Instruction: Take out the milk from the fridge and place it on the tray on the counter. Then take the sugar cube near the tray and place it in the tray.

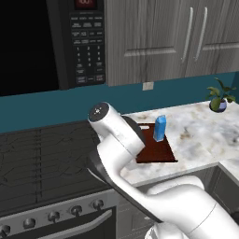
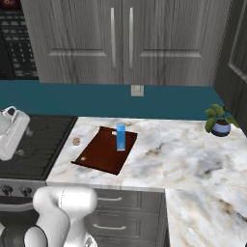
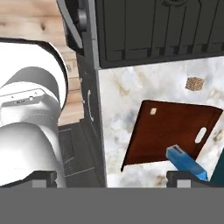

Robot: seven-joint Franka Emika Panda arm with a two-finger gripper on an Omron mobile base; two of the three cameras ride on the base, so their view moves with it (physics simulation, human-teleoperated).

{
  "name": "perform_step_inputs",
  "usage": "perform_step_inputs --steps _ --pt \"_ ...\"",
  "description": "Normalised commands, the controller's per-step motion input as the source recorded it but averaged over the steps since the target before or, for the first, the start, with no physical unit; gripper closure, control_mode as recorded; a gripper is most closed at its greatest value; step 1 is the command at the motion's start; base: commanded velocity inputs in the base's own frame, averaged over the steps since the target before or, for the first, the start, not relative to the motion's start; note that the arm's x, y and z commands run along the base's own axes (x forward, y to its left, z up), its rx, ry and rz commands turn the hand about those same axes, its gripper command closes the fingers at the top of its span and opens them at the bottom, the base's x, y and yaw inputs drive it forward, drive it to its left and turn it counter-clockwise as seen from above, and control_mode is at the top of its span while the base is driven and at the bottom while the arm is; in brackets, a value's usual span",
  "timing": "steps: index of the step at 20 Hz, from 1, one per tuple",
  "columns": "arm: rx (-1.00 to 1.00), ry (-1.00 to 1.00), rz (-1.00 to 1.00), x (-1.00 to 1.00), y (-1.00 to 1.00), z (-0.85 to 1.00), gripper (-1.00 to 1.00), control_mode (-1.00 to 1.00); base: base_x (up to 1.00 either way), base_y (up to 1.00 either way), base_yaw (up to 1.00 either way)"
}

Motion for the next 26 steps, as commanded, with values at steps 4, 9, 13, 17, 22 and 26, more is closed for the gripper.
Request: perform_step_inputs --steps 4,9,13,17,22,26 --pt "-0.15 0.06 0.01 0.30 0.02 -0.38 -1.00 -1.00 0.00 0.00 0.00" --pt "-0.14 0.00 0.00 0.28 0.10 -0.21 -1.00 -1.00 0.00 0.00 0.00" --pt "-0.03 0.10 0.00 0.39 0.00 -0.17 -1.00 -1.00 0.00 0.00 0.00" --pt "-0.03 0.11 0.00 0.46 0.00 -0.26 -1.00 -1.00 0.00 0.00 0.00" --pt "-0.05 0.04 0.01 0.38 0.00 -0.20 -1.00 -1.00 0.00 0.00 0.00" --pt "-0.03 0.00 0.02 0.37 0.00 -0.17 -1.00 -1.00 0.00 0.00 0.00"
